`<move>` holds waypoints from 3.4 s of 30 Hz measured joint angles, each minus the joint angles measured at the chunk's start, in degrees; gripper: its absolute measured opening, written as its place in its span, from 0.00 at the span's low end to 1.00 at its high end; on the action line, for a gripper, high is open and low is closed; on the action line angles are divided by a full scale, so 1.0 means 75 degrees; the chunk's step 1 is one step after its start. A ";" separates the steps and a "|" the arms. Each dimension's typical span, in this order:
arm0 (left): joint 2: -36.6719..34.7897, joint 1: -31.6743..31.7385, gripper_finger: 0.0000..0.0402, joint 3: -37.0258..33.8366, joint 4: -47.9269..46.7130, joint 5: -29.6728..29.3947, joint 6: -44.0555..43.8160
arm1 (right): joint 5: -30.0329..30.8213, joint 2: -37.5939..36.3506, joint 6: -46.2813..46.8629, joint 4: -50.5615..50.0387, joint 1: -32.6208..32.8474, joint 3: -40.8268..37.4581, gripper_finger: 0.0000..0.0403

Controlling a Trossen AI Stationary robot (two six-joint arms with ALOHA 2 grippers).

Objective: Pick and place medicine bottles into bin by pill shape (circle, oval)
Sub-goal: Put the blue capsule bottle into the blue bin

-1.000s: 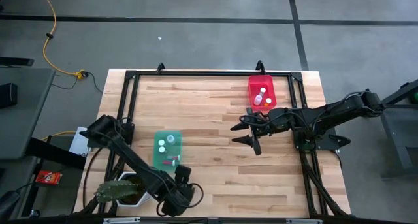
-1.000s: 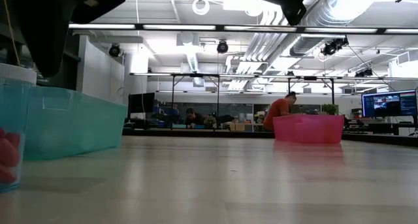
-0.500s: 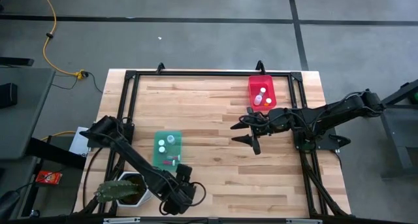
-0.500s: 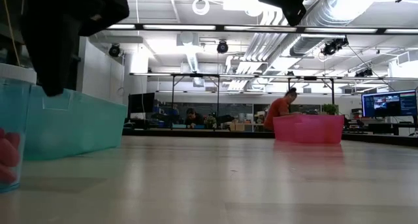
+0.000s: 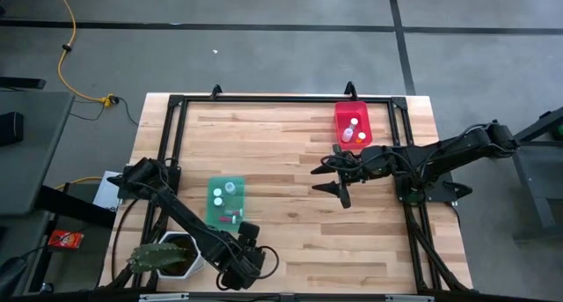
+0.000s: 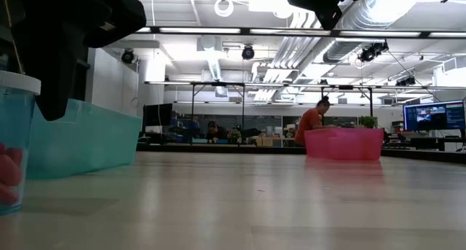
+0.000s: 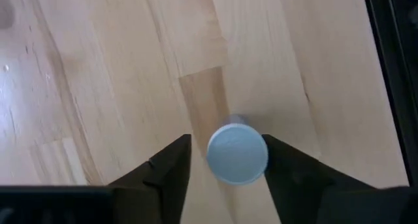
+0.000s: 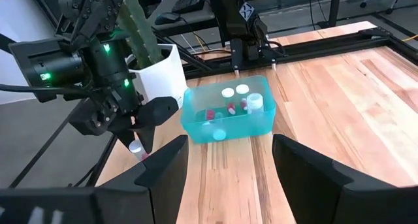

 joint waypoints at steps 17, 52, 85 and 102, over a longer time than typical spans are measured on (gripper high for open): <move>-0.1066 0.0555 0.28 -0.0006 -0.0434 -0.0502 0.0150 | -0.0005 0.0000 0.0000 -0.0006 0.0000 0.0000 0.54; -0.6420 0.4001 0.29 -0.6942 1.1160 -0.1256 0.0199 | 0.1140 0.0000 -0.0406 0.0714 0.0003 0.0006 0.54; -0.6278 0.2117 0.29 -0.4350 -0.0179 -0.0126 -0.0064 | 0.1146 0.0000 -0.0588 0.0172 -0.0012 0.0006 0.54; -0.4336 0.2136 0.29 -0.4922 0.0476 -0.0293 0.0751 | 0.1545 0.0000 -0.0577 0.0175 -0.0012 0.0006 0.54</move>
